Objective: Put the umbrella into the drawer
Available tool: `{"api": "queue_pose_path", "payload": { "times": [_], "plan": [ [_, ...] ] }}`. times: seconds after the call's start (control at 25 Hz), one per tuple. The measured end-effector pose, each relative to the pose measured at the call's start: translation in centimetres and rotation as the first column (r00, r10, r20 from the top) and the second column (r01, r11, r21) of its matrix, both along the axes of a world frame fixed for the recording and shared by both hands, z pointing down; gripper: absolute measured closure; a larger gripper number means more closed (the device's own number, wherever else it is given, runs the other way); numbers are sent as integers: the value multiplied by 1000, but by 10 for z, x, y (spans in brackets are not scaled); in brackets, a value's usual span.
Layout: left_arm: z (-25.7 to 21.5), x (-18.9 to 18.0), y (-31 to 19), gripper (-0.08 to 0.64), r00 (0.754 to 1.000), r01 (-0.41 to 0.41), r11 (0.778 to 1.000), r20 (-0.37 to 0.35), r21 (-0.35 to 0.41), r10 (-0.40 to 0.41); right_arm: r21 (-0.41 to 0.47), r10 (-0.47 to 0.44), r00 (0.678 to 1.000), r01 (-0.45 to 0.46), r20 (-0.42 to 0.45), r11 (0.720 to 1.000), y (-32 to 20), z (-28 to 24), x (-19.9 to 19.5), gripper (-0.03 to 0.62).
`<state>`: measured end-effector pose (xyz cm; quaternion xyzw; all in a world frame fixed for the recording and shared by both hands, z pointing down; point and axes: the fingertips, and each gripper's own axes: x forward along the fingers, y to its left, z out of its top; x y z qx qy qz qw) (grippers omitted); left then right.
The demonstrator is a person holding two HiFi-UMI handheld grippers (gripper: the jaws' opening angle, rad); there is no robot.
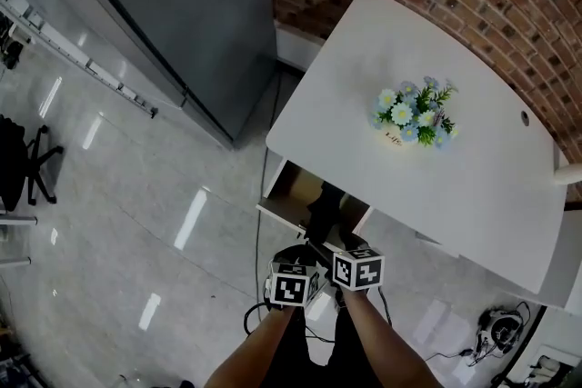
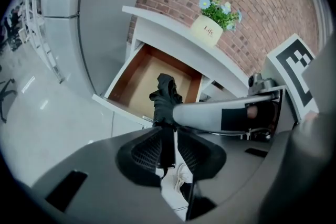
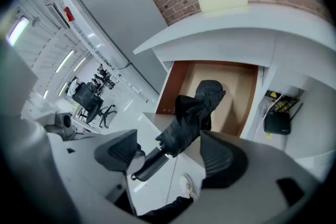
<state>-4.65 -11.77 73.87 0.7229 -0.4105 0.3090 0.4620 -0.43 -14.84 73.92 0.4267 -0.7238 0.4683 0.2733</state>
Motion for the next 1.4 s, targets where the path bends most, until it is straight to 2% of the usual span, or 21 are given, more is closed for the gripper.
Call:
{"api": "queue_pose_path", "payload": {
  "times": [0.16,0.2,0.24,0.28,0.52,0.64,0.76,0.96,1.12,1.28,1.4],
  "plan": [
    [-19,-1,6,522,999,49,998,15,29,-50,33,-9,1000,9,8,999,6,-27,-3,216],
    [-25,0,9,526,998,54,998,13,27,-55,53,-13,1000,13,-7,998,7,-35,-1,287],
    [-30,2,12,530,998,59,998,10,27,-59,76,-17,999,19,-29,997,8,-42,2,457],
    [-36,3,15,533,998,64,997,9,32,-64,96,-25,999,29,-46,995,9,-49,4,547],
    [-74,17,26,540,997,72,994,18,83,-74,117,-103,995,103,-9,988,30,-82,0,577],
    [-87,20,26,551,991,122,986,40,112,-127,121,-162,987,158,23,980,41,-95,-2,577],
    [-107,19,32,552,976,208,971,37,122,-214,100,-213,974,205,76,974,55,-107,-1,577],
    [-136,38,45,555,961,263,950,43,168,-274,201,-276,958,256,80,946,67,-134,17,578],
    [-153,59,45,555,955,271,940,61,209,-289,147,-258,954,236,154,961,68,-145,38,578],
    [-169,77,45,555,953,277,932,55,233,-297,166,-266,959,248,95,954,66,-152,55,578],
    [-169,80,50,555,949,286,928,64,239,-309,196,-303,952,289,48,937,68,-156,58,578]
  ]
}}
